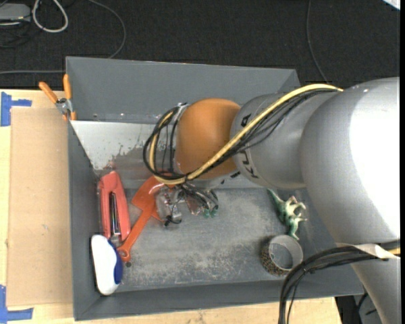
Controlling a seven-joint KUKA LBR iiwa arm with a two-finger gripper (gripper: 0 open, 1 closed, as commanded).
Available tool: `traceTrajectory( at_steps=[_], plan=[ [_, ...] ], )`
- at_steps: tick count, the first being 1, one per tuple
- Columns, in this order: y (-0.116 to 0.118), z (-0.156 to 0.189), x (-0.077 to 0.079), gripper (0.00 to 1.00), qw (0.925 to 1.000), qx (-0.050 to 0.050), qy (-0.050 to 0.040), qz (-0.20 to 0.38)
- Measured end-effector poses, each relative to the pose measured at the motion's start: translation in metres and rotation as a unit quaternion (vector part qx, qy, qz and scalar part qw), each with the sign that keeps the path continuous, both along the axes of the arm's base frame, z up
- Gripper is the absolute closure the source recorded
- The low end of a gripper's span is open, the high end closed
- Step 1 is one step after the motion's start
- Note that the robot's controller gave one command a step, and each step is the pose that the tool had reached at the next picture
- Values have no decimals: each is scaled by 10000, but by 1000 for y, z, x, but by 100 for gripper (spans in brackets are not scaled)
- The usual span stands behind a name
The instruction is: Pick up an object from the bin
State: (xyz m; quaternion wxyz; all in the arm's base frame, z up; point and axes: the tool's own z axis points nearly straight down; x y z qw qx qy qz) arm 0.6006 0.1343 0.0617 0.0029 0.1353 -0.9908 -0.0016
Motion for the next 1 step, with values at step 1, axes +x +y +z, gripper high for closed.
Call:
traceTrajectory(
  at_steps=[1],
  plan=[
    [0,13,-1,100,10000,-2,13,-7]
  ],
)
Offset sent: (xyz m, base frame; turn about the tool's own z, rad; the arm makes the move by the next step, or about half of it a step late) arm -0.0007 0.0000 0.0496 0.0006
